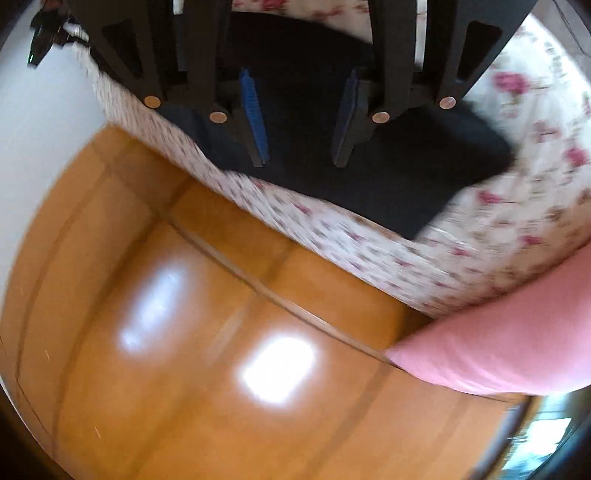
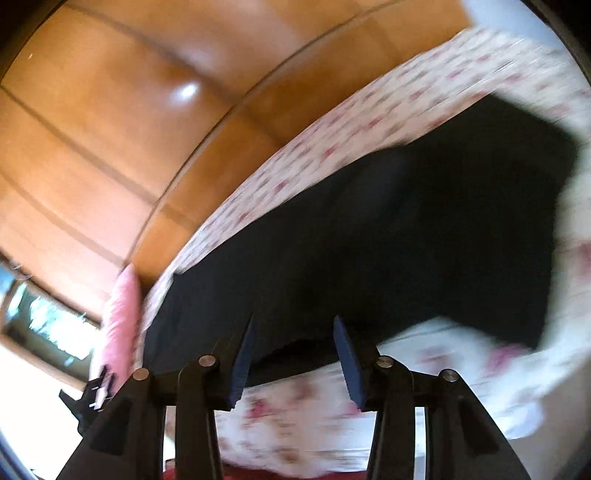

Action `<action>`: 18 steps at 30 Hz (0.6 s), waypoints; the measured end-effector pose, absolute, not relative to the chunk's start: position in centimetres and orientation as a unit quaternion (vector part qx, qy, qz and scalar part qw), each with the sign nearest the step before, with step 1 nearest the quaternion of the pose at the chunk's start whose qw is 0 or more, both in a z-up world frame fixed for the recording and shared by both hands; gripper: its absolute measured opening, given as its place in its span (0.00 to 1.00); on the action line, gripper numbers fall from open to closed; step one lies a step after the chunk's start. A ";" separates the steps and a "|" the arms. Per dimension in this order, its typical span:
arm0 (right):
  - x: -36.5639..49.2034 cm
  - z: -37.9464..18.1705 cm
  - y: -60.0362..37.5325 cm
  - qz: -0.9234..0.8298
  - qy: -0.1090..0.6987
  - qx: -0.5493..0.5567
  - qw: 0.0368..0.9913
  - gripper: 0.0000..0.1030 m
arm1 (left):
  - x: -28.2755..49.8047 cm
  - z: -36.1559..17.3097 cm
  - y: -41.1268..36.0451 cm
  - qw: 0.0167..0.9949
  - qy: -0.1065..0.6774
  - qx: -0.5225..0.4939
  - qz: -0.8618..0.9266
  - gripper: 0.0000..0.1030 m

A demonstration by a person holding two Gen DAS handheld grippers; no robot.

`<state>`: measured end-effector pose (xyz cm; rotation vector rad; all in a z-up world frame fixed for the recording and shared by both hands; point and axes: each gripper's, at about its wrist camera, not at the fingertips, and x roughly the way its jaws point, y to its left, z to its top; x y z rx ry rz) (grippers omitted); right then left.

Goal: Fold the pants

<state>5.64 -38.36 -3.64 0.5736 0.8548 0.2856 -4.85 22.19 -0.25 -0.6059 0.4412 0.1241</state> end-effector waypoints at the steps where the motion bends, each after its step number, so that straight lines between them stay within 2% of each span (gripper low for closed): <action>1: 5.4 -3.5 -39.3 0.120 0.403 0.269 0.866 0.44 | -3.5 -0.4 21.5 0.928 0.228 -0.293 0.040 0.36; 5: 4.6 -4.1 -44.4 0.031 0.392 0.289 0.873 0.48 | 1.6 -1.9 18.8 0.917 0.290 -0.274 0.001 0.36; 6: 4.7 -4.6 -45.0 0.023 0.393 0.303 0.868 0.53 | 2.8 -2.4 18.3 0.914 0.303 -0.269 -0.006 0.36; 11: 6.3 -7.3 -45.6 0.064 0.408 0.355 0.839 0.53 | 6.2 -5.8 16.9 0.901 0.353 -0.253 -0.003 0.36; 12: 6.5 -7.9 -45.4 0.071 0.416 0.361 0.832 0.50 | 6.3 -6.7 16.9 0.899 0.356 -0.254 -0.002 0.36; 13: 6.7 -8.6 -45.7 0.073 0.422 0.364 0.827 0.33 | 5.9 -7.2 17.0 0.905 0.340 -0.254 -0.008 0.36; 14: 6.8 -8.7 -45.4 0.079 0.431 0.357 0.825 0.21 | 5.3 -7.2 17.2 0.908 0.330 -0.257 -0.012 0.36; 15: 6.8 -8.5 -45.2 0.084 0.438 0.341 0.828 0.15 | 5.0 -7.3 17.3 0.908 0.326 -0.261 -0.015 0.36; 18: 7.0 -6.5 -45.6 0.084 0.431 0.283 0.853 0.13 | 4.7 -7.5 17.7 0.907 0.320 -0.272 -0.022 0.36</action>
